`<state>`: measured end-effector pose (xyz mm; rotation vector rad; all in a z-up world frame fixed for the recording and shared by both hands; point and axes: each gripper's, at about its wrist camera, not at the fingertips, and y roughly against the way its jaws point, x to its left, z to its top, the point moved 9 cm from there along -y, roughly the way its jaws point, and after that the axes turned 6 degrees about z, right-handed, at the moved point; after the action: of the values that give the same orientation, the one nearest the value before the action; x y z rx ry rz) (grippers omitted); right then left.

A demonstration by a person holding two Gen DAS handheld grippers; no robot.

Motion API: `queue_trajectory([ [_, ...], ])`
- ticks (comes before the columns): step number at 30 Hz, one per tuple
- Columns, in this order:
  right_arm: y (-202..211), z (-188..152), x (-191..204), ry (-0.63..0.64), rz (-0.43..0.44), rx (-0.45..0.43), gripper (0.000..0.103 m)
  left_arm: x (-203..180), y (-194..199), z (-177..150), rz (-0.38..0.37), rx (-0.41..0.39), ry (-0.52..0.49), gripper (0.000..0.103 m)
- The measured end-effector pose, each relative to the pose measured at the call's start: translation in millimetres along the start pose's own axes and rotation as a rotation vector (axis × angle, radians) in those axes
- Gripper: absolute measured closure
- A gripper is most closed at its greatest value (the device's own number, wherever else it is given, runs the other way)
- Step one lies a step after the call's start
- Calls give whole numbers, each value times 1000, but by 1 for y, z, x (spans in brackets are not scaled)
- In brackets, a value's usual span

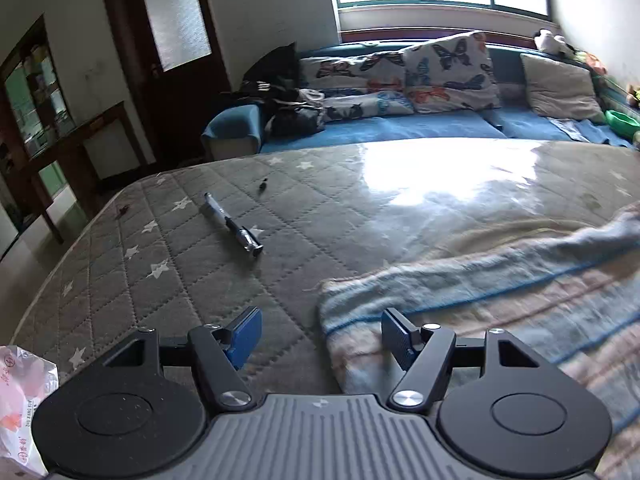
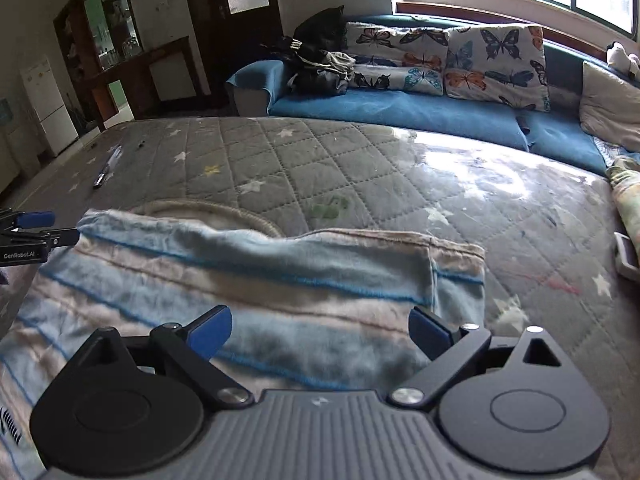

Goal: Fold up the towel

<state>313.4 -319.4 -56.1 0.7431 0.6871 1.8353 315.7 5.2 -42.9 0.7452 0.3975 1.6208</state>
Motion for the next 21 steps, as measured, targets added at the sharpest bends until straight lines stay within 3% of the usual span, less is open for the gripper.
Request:
queue_trajectory([
  [11,-11,18,-9,-50,-29,7,7,17,-13,-3,72,26,43,33],
  [15,1,8,7,-6,-3,26,7,17,1,-8,47,29,53,33],
  [21,19,-32,57,90,65,79,7,-16,47,-30,-74,1,15,29],
])
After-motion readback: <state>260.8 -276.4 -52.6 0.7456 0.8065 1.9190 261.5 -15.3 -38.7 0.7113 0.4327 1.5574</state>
